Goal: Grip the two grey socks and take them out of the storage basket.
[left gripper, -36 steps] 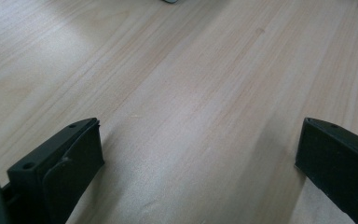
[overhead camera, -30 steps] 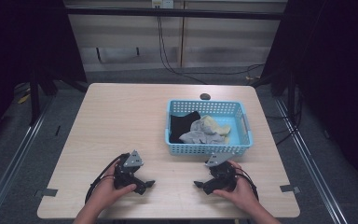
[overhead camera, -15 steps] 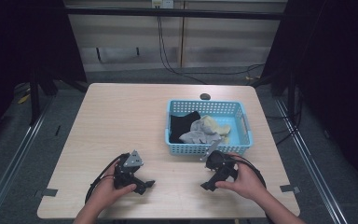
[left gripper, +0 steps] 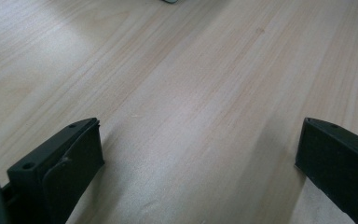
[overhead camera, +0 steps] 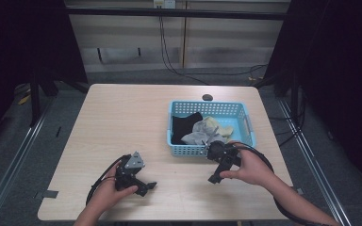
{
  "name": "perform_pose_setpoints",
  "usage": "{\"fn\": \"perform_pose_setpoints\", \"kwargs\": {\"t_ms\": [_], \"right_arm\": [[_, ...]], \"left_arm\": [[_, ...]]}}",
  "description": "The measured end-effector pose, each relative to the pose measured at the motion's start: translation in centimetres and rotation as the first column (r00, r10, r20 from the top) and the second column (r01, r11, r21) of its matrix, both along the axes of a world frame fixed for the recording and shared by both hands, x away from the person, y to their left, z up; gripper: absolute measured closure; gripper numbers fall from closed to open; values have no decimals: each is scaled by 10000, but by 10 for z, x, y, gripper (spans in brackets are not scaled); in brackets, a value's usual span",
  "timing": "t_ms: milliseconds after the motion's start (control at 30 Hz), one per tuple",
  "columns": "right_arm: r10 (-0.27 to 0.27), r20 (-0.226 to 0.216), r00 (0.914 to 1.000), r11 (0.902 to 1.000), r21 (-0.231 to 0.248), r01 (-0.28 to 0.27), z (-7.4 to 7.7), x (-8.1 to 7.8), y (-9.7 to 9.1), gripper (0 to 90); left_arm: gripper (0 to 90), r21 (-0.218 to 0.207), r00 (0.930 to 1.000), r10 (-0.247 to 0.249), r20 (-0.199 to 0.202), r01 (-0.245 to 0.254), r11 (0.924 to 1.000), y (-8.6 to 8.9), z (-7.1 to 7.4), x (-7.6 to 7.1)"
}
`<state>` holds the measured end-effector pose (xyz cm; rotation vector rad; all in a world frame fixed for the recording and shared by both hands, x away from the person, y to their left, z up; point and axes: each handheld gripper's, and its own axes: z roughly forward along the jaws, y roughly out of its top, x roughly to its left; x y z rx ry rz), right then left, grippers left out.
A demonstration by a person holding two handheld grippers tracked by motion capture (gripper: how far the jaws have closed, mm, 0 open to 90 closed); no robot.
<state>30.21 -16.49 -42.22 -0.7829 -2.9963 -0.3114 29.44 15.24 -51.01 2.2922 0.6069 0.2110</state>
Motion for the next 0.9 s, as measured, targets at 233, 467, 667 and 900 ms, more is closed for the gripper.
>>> {"fn": "perform_pose_setpoints", "kwargs": {"t_ms": [233, 467, 667, 900], "right_arm": [[131, -16, 9999, 9998, -140, -132, 21, 13, 5, 211], [15, -39, 10000, 9999, -127, -15, 35, 27, 8, 221], [-298, 31, 9996, 9995, -60, 298, 47, 46, 7, 233], [-838, 77, 9965, 9964, 94, 837, 55, 71, 1, 247]], "left_arm": [[0, 1, 10000, 0, -4, 0, 10000, 0, 0, 0], [0, -36, 10000, 0, 2, 0, 10000, 0, 0, 0], [0, -42, 10000, 6, -23, -6, 10000, 0, 0, 0], [0, -8, 10000, -4, 9, 4, 10000, 0, 0, 0]]}}
